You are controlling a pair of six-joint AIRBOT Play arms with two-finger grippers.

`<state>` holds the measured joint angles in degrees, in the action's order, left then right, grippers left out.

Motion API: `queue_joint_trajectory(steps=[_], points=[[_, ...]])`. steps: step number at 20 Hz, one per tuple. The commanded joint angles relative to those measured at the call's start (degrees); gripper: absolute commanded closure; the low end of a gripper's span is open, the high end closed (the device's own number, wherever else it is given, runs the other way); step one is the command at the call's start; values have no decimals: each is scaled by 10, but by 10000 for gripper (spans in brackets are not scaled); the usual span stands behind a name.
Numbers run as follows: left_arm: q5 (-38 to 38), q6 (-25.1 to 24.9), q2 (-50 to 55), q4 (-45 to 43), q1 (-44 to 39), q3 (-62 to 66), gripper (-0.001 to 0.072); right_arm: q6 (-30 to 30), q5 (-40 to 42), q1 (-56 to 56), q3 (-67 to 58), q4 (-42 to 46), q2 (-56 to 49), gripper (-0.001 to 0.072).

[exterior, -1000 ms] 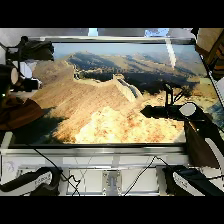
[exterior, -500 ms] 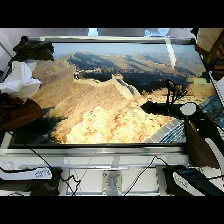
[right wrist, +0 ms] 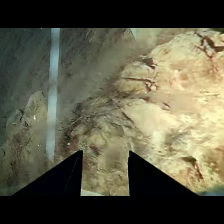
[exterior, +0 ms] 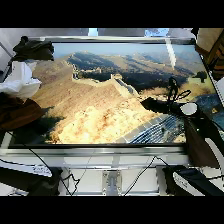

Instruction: Fold the shirts.

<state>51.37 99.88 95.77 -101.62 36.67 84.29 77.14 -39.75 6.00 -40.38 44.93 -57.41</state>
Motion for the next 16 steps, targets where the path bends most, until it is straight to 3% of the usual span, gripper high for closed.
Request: queue_joint_trajectory(steps=[1, 2, 4, 5, 7, 10, 13, 16], points=[[-17, -5, 35, 110, 3, 20, 628, 1, 8, 0, 0, -20, 0, 363], [-23, -15, 34, 172, 2, 21, 699, 0, 14, 0, 0, -24, 0, 363], [10, -160, 34, 387, -8, 34, 700, 0, 32, 0, 0, -27, 0, 388], [56, -261, 34, 528, -20, 45, 700, -3, 44, 0, 0, -23, 0, 400], [145, -367, 33, 738, -70, 63, 700, -4, 67, 0, 0, 5, 0, 400], [176, -376, 24, 847, -209, 68, 701, -4, 90, -4, 0, 19, 0, 400], [160, -375, 26, 841, -416, 68, 701, -4, 89, -31, 0, 34, 0, 400], [75, -361, 40, 819, -623, 68, 701, -5, 69, -71, 0, 59, 0, 400]])
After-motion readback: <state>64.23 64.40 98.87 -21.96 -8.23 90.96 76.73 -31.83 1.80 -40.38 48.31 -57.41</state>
